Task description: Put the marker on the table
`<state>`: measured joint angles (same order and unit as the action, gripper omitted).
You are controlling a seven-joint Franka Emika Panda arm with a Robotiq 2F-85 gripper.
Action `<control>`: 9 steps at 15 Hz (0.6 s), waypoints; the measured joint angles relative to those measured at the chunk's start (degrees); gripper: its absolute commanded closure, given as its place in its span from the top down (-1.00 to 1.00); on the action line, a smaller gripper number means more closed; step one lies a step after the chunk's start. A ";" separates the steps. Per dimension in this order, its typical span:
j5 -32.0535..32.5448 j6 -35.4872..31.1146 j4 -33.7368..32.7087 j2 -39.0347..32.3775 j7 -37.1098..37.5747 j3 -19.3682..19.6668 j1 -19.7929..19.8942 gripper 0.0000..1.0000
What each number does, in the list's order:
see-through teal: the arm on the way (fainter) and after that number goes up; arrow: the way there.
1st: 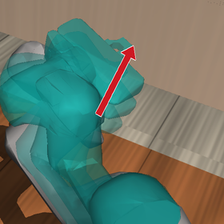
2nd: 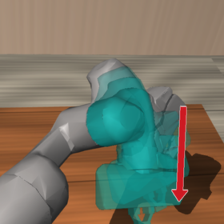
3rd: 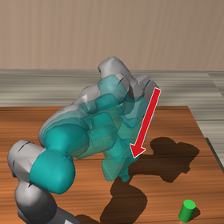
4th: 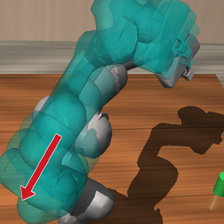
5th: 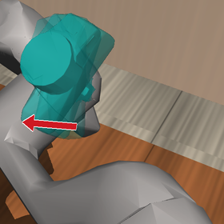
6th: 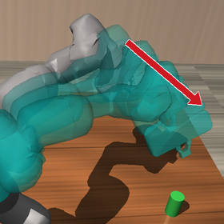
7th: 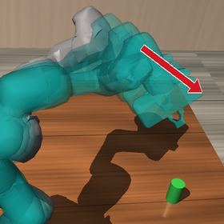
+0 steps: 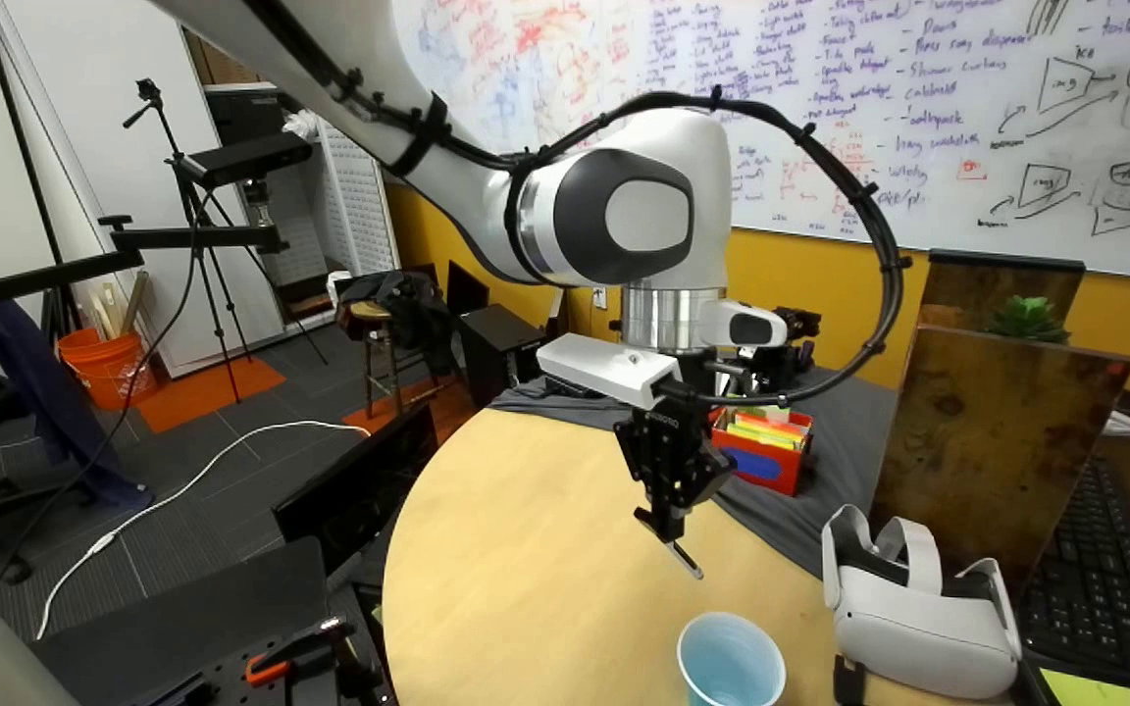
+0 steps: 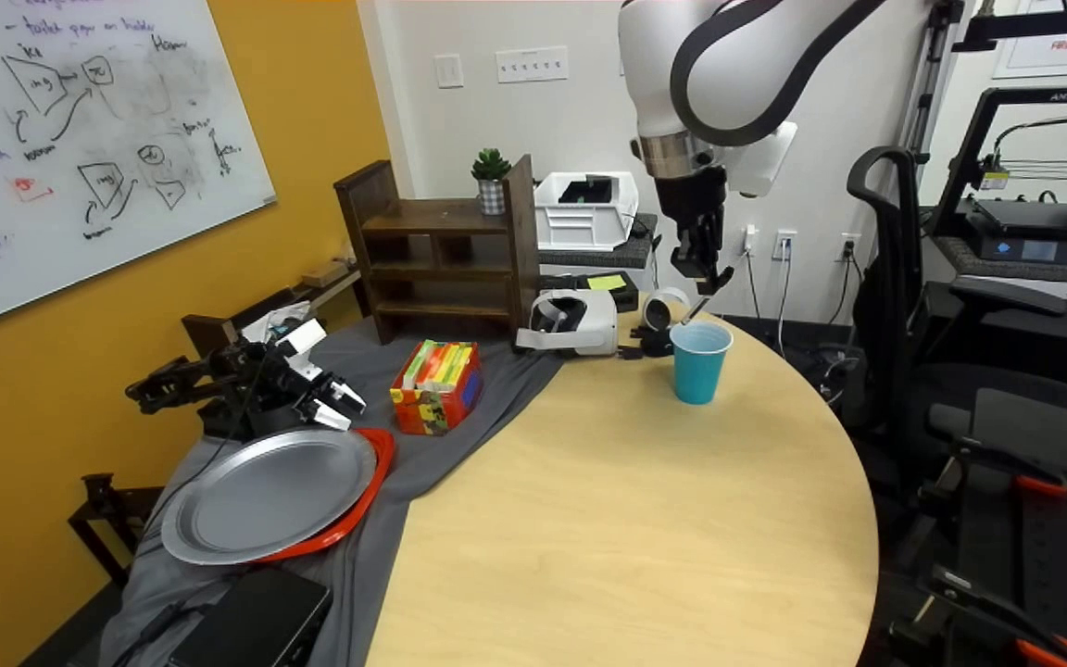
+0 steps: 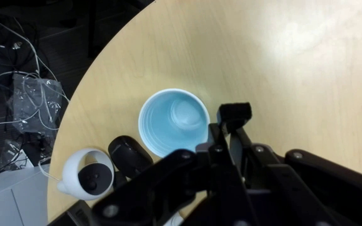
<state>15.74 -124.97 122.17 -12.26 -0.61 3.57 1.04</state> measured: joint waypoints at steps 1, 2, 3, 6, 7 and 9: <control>0.53 -0.20 -0.01 -0.08 0.10 -0.34 -0.63 -0.94; 1.12 -0.48 -0.02 -0.22 0.22 -0.67 -1.22 -0.94; 1.61 -0.78 -0.06 -0.42 0.36 -1.02 -1.74 -0.94; 2.87 -1.66 -0.42 -1.48 0.93 -1.91 -3.26 -0.94; 3.34 -1.95 -0.65 -2.02 0.98 -2.21 -3.71 -0.94; 4.19 -2.30 -1.30 -3.30 1.04 -2.68 -4.61 -0.94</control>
<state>19.92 -127.28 120.87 -15.55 0.43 0.89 -3.57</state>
